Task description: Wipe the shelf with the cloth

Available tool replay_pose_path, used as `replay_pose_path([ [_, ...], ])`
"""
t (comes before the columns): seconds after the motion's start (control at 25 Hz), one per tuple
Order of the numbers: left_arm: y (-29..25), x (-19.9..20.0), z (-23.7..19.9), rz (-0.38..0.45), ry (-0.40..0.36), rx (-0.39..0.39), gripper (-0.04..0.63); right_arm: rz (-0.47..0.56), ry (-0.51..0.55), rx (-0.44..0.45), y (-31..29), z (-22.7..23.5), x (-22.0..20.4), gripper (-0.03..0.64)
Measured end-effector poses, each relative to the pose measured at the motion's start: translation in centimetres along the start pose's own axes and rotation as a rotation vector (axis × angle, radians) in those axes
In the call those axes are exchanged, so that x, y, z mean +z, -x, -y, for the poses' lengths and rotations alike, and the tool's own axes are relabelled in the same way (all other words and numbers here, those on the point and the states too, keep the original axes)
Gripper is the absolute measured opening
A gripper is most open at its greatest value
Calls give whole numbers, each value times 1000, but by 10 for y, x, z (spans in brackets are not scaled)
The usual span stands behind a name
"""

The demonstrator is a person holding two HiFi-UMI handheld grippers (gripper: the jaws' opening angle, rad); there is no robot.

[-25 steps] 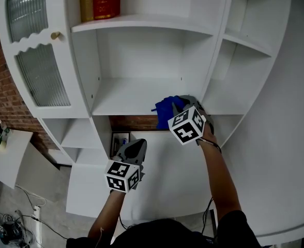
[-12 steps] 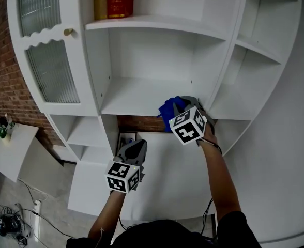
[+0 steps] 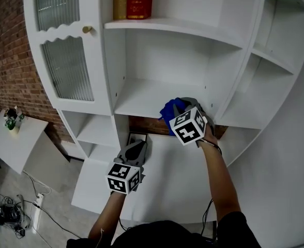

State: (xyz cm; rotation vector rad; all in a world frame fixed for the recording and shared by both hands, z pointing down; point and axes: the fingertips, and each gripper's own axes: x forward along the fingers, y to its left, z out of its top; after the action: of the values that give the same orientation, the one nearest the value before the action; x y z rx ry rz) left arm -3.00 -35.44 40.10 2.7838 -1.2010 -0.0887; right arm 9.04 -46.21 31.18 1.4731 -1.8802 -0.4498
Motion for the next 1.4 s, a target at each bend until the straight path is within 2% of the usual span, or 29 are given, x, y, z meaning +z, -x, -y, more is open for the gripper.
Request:
replay_pose_path([
  [1.4,60,6,-79,19,0,212,17,158,45,151,-47,-86,102,80],
])
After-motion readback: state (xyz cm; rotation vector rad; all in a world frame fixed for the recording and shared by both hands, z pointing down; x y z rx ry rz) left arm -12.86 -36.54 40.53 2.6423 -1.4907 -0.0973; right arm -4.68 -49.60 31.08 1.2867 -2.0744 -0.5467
